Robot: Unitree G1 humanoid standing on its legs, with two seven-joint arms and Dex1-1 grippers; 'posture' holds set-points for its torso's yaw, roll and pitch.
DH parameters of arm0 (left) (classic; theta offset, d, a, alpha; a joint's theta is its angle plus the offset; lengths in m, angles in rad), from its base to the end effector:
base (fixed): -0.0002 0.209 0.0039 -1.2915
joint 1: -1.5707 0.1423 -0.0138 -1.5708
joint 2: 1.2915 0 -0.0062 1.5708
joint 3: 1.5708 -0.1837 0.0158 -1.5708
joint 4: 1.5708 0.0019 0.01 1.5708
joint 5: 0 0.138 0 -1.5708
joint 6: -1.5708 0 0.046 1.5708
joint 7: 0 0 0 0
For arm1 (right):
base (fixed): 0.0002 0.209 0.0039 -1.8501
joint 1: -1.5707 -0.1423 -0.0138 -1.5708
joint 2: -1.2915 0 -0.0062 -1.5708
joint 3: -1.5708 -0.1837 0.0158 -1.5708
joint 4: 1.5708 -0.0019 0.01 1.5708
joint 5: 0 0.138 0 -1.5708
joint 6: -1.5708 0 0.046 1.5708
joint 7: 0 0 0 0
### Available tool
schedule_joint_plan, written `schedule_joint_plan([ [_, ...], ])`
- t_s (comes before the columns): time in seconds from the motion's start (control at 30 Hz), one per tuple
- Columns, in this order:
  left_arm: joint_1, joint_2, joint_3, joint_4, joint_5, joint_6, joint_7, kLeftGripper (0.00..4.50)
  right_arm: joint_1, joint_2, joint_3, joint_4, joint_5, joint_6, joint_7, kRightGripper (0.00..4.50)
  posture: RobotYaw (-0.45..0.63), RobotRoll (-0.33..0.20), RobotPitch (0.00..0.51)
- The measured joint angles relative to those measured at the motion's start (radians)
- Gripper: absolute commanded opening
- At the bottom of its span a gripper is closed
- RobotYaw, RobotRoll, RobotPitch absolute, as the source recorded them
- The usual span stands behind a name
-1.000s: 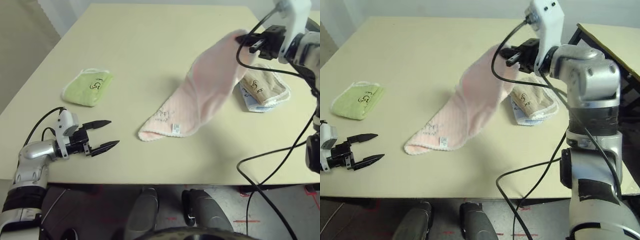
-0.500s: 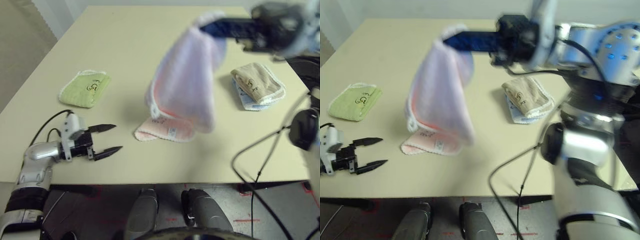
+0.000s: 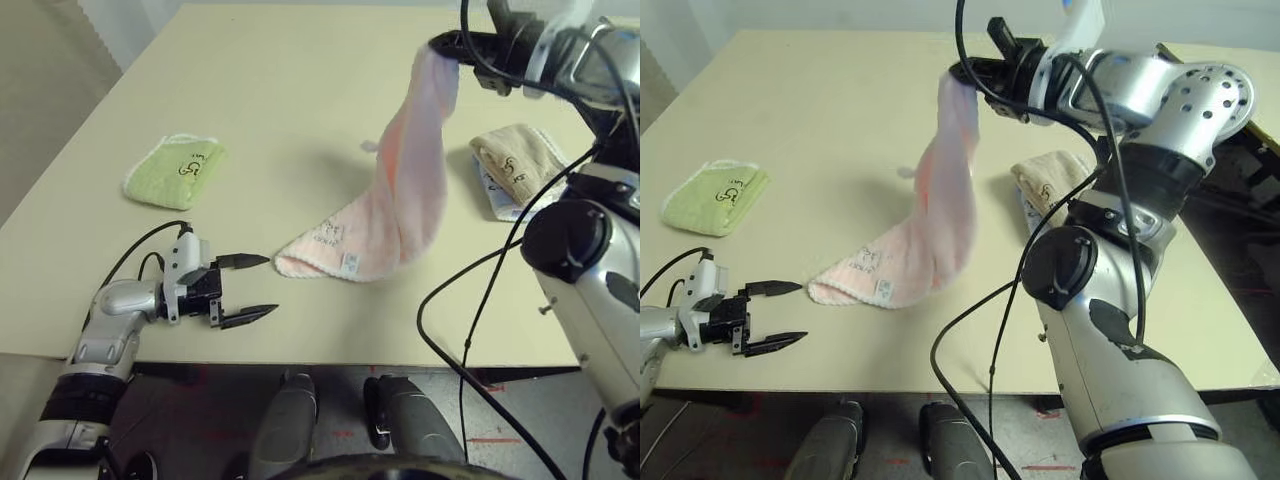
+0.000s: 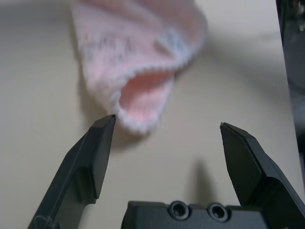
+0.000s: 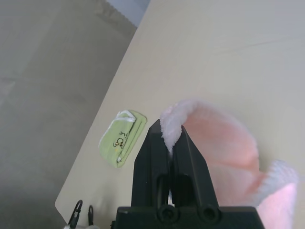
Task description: Fold the towel and set it aside.
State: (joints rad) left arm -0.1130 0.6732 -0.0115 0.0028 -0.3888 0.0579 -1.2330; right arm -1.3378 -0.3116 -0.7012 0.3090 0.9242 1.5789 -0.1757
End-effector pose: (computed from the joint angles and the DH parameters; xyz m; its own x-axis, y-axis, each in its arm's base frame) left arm 0.2242 0.2604 0.1070 0.3224 -0.9127 -0.2512 0.9454 0.2969 0.1344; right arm 0.2986 -0.1928 0.3262 0.7580 0.6458 -0.0912 -0.4721 0.6398 0.6064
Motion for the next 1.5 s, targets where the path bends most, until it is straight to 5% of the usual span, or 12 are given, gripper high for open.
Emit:
schedule_joint_plan([
  [0.43,-0.242,-0.100,-0.325,-0.368,0.177,0.331,0.224,4.50,0.010,0.009,0.000,-0.023,-0.022,0.000,0.022,0.05,0.07,0.000,0.136],
  [0.73,-0.341,0.075,-0.378,-0.482,0.224,0.524,0.178,4.50,0.010,0.014,-0.004,-0.028,-0.045,0.000,0.048,0.05,0.08,0.000,0.133],
  [1.27,-0.420,-0.186,-0.527,-0.288,0.370,0.517,0.344,4.50,0.027,0.051,-0.063,-0.079,-0.090,0.000,0.070,0.05,0.06,0.000,0.135],
  [1.37,-0.445,-0.225,-0.566,-0.211,0.421,0.508,0.366,3.91,0.027,0.056,-0.070,-0.091,-0.100,0.000,0.072,0.00,0.05,0.000,0.135],
  [1.5,-0.479,-0.256,-0.598,-0.135,0.487,0.488,0.391,2.59,0.027,0.057,-0.075,-0.103,-0.107,0.000,0.074,0.00,0.05,0.000,0.136],
])
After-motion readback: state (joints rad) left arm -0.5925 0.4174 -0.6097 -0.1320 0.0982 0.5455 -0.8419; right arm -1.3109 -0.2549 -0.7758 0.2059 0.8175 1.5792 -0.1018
